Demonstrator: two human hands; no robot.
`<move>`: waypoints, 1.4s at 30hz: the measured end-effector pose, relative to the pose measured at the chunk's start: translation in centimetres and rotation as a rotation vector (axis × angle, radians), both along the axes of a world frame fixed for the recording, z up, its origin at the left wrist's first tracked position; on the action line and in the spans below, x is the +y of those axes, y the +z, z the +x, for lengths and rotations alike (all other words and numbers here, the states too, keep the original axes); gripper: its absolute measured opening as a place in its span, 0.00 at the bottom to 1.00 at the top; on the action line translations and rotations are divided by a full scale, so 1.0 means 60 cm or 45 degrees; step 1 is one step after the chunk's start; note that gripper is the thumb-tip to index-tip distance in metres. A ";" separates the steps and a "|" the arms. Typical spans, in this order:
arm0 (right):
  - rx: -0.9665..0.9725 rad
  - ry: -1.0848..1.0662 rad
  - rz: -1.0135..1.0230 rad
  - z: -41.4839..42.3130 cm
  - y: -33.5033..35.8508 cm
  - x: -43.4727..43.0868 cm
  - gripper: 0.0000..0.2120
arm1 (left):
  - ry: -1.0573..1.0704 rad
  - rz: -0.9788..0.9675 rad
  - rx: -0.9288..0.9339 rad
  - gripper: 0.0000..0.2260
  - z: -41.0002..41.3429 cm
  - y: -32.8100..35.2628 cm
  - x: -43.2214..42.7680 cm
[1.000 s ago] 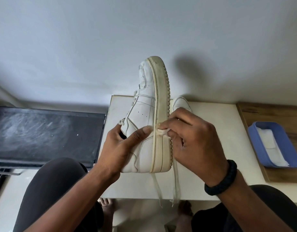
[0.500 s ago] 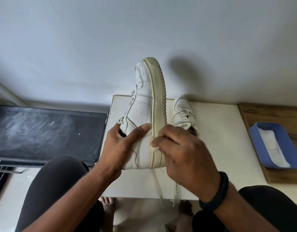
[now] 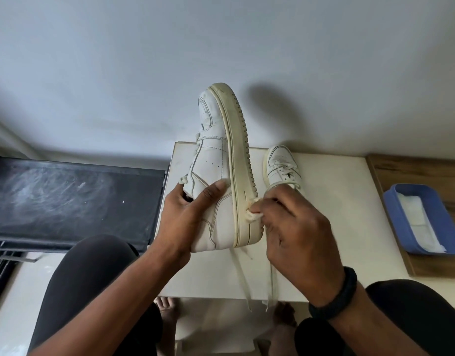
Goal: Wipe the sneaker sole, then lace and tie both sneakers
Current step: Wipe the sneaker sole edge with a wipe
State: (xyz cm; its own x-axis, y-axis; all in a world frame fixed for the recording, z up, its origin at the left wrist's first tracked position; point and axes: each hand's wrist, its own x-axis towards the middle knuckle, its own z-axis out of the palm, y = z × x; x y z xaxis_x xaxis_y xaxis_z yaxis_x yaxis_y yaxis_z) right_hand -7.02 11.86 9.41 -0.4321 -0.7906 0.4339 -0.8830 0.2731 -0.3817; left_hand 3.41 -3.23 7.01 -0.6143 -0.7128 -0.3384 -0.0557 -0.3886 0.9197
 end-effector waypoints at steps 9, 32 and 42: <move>0.006 0.064 0.000 0.001 0.000 0.002 0.10 | 0.011 0.041 0.048 0.07 0.000 0.003 0.000; -0.083 0.136 0.007 0.004 0.010 0.002 0.10 | 0.031 0.293 0.043 0.15 0.002 0.001 0.000; -0.071 0.109 0.013 0.011 0.012 0.000 0.11 | 0.041 0.444 0.027 0.17 0.003 -0.008 -0.010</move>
State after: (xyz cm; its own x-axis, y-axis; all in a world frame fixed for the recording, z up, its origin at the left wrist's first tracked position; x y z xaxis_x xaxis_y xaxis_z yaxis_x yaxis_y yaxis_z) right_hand -6.39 11.85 10.13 -0.3856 -0.8301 0.4027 -0.8809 0.2014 -0.4282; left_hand 3.60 -3.82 6.50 -0.6027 -0.5760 -0.5523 -0.0204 -0.6808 0.7322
